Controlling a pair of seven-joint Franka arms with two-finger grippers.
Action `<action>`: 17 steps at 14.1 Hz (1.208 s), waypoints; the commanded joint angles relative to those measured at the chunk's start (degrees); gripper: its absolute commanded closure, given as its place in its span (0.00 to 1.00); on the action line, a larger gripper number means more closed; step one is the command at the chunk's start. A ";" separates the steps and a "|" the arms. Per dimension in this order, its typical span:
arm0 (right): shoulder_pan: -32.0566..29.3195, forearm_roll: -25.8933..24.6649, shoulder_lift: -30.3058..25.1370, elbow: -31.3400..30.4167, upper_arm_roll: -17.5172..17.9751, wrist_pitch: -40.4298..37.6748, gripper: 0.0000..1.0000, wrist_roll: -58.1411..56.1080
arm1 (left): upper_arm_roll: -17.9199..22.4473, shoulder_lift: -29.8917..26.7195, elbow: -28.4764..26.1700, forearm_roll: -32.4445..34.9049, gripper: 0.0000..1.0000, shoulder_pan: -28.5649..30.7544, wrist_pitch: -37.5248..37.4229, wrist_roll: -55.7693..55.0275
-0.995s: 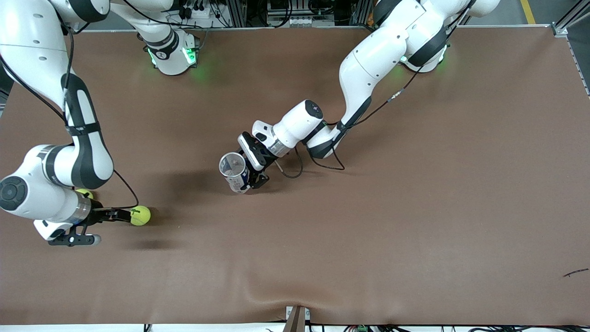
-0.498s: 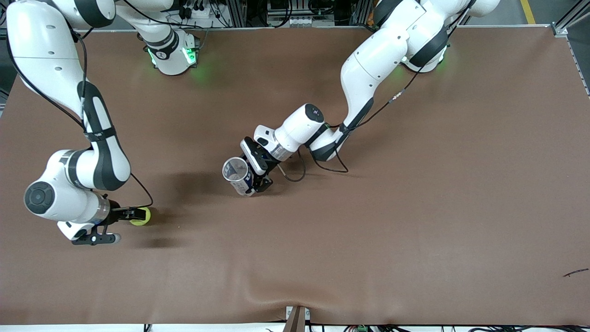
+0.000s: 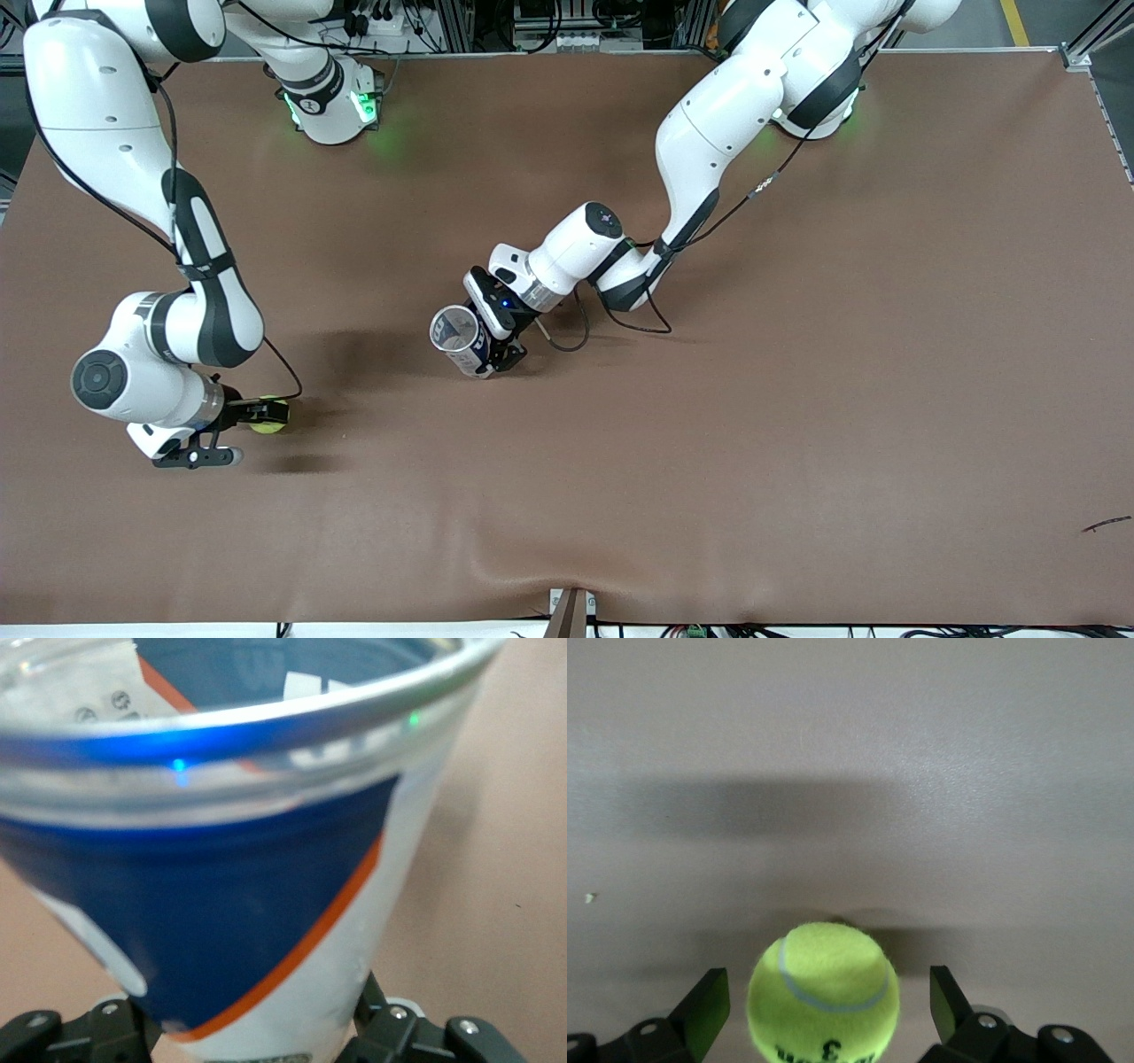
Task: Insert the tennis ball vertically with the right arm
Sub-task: 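Reach the right gripper to the nearer tennis ball and grasp it, then lift the tennis ball with the right gripper toward the can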
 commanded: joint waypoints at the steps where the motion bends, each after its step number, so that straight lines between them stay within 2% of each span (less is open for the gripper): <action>1: 0.18 -0.15 -0.05 -1.51 0.22 2.10 0.25 0.36 | 0.48 0.24 0.64 0.86 0.16 -0.39 -0.44 0.12; 3: -0.08 -0.15 -0.14 -1.25 0.22 1.75 0.64 0.27 | 0.48 0.24 0.55 0.86 0.16 -0.39 -0.44 0.03; 4: -0.08 -0.15 -0.40 -0.90 0.22 1.66 0.75 0.27 | 0.48 0.24 0.55 0.86 0.16 -0.48 -0.44 -0.05; 6: 0.27 -0.07 -1.10 0.58 0.22 -1.04 0.80 0.53 | 0.48 0.24 0.55 0.95 0.16 -0.40 -0.44 0.03; 10: 0.27 0.99 -1.37 11.12 0.40 -16.67 0.83 1.93 | 0.48 0.24 0.64 0.86 0.16 -0.39 -0.35 0.03; 12: 0.71 0.99 -3.12 15.34 0.75 -24.14 0.83 9.19 | 0.48 0.24 0.64 0.86 0.16 -0.39 -0.35 0.03; 15: 2.81 1.08 -3.57 20.01 2.59 -31.45 0.83 19.65 | 0.48 0.15 0.64 0.86 0.16 -0.31 -0.35 0.03; 17: 3.52 3.26 -3.74 22.29 5.83 -35.23 0.83 29.84 | 0.48 0.15 0.64 0.86 0.16 -0.31 -0.35 0.03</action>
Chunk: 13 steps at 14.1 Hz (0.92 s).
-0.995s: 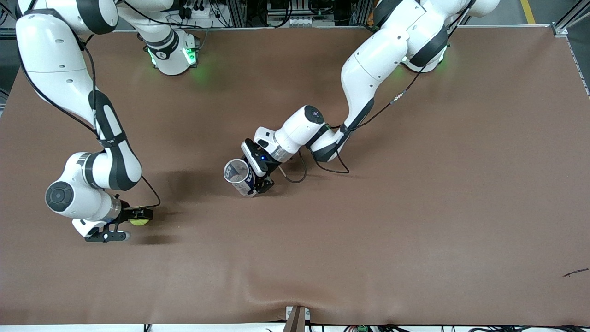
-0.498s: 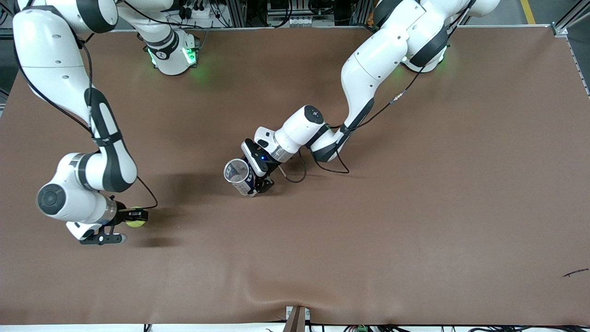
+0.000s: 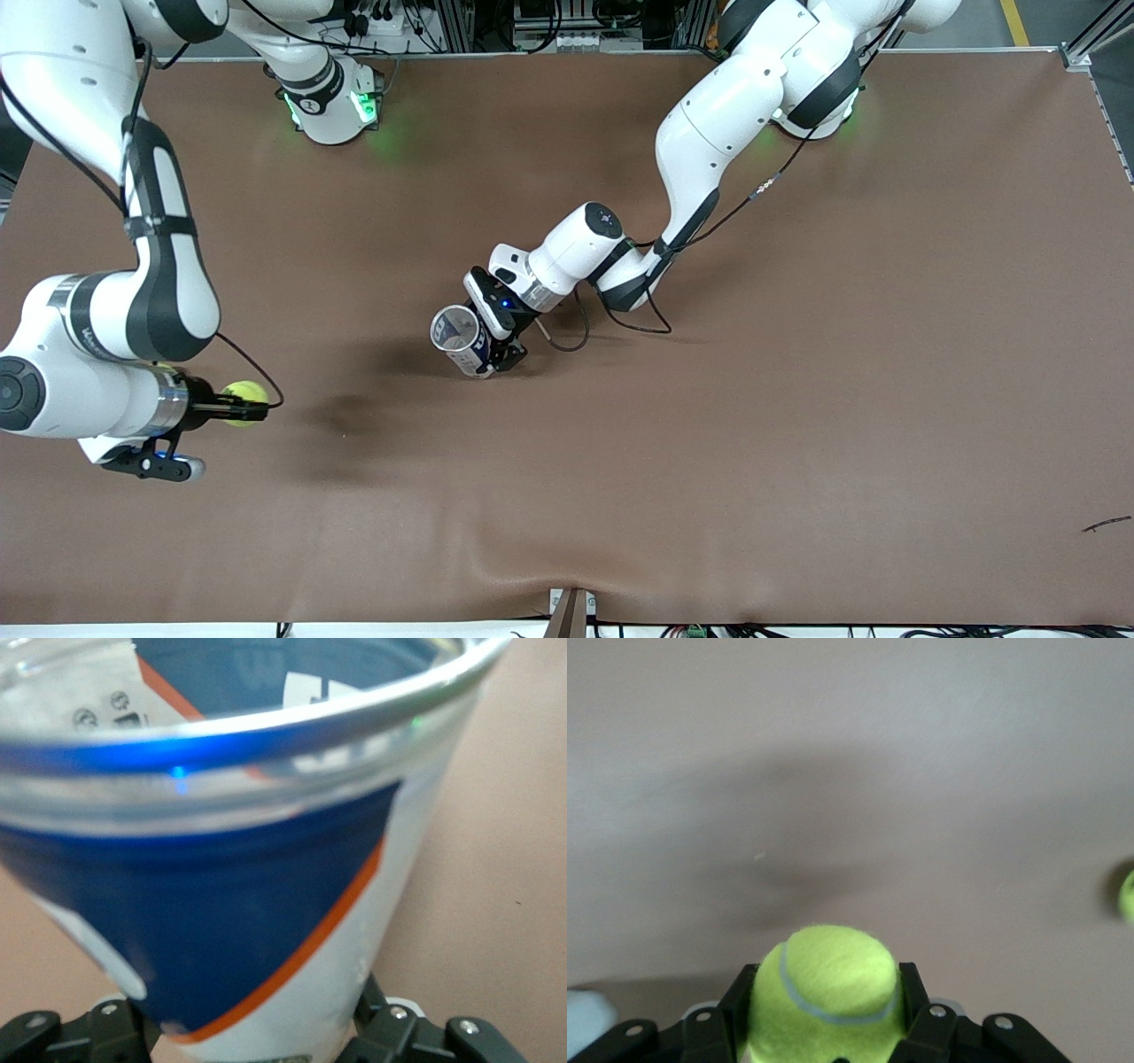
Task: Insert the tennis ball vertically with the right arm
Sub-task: 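Lift the tennis ball with the right gripper toward the can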
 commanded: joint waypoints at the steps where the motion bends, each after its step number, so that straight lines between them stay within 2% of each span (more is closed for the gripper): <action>1: 1.19 2.73 -0.34 4.27 4.48 -4.99 0.83 13.73 | 0.41 0.15 0.68 0.86 0.16 -0.28 -0.19 0.00; 5: 3.64 2.83 -2.46 5.52 13.36 -6.06 0.83 33.17 | 0.41 0.06 0.68 0.77 0.16 -0.28 -0.19 0.00; 7: 5.14 2.57 -2.90 5.43 15.92 -6.06 0.83 39.34 | 0.41 0.06 0.68 0.68 0.16 -0.19 -0.19 -0.09; 9: 8.03 1.95 -3.51 5.43 15.93 -6.14 0.82 41.55 | 0.41 0.06 0.77 0.68 0.16 -0.19 -0.19 0.00; 13: 9.27 1.95 -4.39 3.68 15.75 -6.24 0.82 42.87 | 0.41 0.06 0.77 0.68 0.16 -0.19 -0.19 0.00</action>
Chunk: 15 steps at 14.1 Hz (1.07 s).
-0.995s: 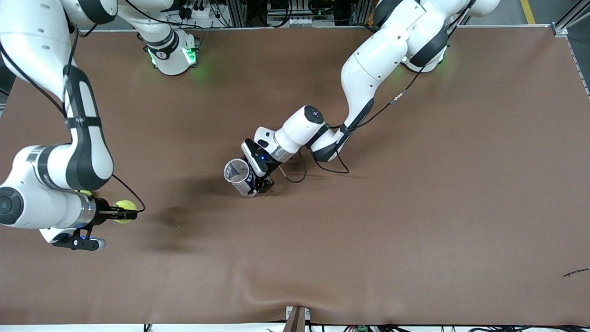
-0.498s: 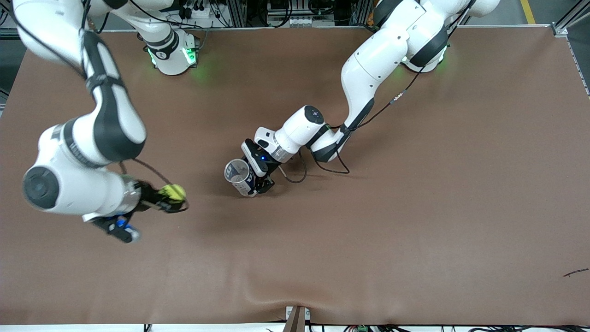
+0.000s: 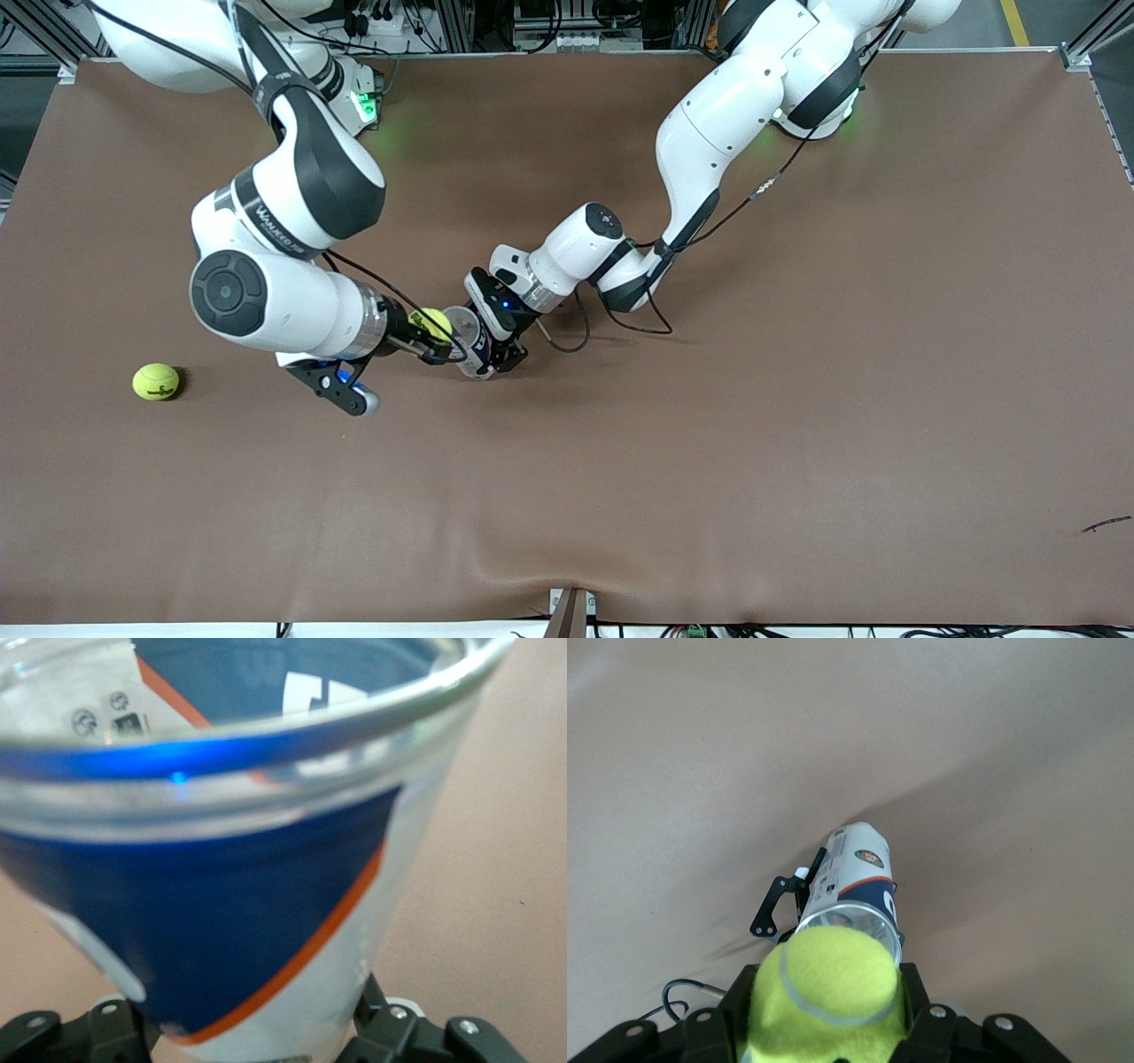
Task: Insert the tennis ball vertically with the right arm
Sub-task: 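Lift the tennis ball with the right gripper toward the can, then position the ball above the can opening with the right gripper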
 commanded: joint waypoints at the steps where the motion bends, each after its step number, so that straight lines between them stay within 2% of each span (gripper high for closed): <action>1: 0.97 -1.09 -1.04 -1.77 -0.25 -0.07 0.82 1.69 | 0.26 0.06 0.69 0.68 0.16 -0.21 -0.19 0.00; 6: 1.59 -1.80 -0.87 -4.32 -0.25 0.29 0.81 1.78 | 0.26 0.06 0.69 0.68 0.16 -0.21 -0.10 0.00; 11: 1.86 -2.24 -0.43 -5.46 -0.34 1.59 0.76 1.87 | 0.26 0.06 0.69 0.68 0.16 -0.21 -0.10 0.00; 13: 2.30 -2.33 0.19 -6.07 -0.34 3.79 0.52 3.44 | 0.26 0.06 0.69 0.68 0.16 -0.12 -0.10 0.00; 14: 2.47 -2.24 0.45 -6.08 -0.34 3.97 0.47 3.63 | 0.26 0.06 0.69 0.77 0.16 -0.12 -0.10 0.00; 15: 2.56 -2.24 0.54 -6.16 -0.25 3.89 0.04 3.72 | 0.26 0.06 0.69 0.77 0.16 -0.03 -0.10 0.00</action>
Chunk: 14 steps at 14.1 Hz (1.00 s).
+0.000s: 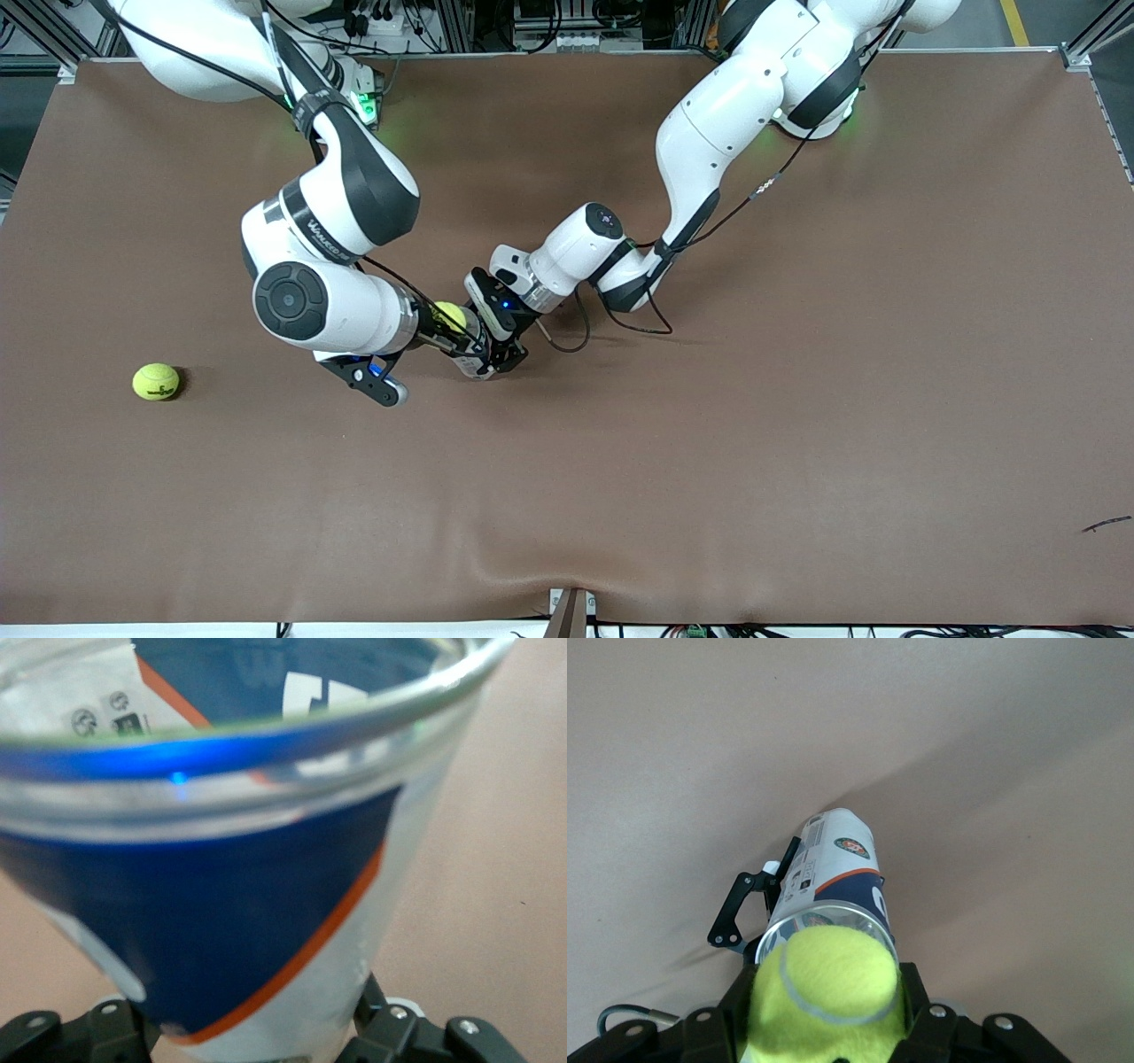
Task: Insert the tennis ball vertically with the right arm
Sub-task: 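Position the ball above the can opening with the right gripper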
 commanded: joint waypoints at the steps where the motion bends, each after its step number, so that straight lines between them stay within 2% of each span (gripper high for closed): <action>1: 0.73 -0.87 -0.03 -0.33 -0.27 0.23 0.00 2.01 | 0.21 0.06 0.68 0.68 0.16 -0.04 -0.11 0.00; 6: -0.41 -0.25 -0.74 0.98 -0.27 -1.35 0.00 1.40 | 0.21 -0.12 0.68 0.94 0.16 0.31 0.33 0.00; 9: -4.01 -1.12 -0.74 5.90 -0.62 -5.49 0.00 -1.30 | 0.21 -0.21 0.68 0.86 0.16 0.31 0.33 0.00; 13: -15.06 -4.72 -0.56 5.56 -0.53 -4.87 0.00 -22.37 | 0.21 -0.12 0.68 0.86 0.16 0.40 0.33 0.00; 14: -16.92 -8.13 -0.39 5.47 -0.62 -4.87 0.00 -27.11 | 0.21 -0.21 0.68 0.86 0.16 0.40 0.33 0.00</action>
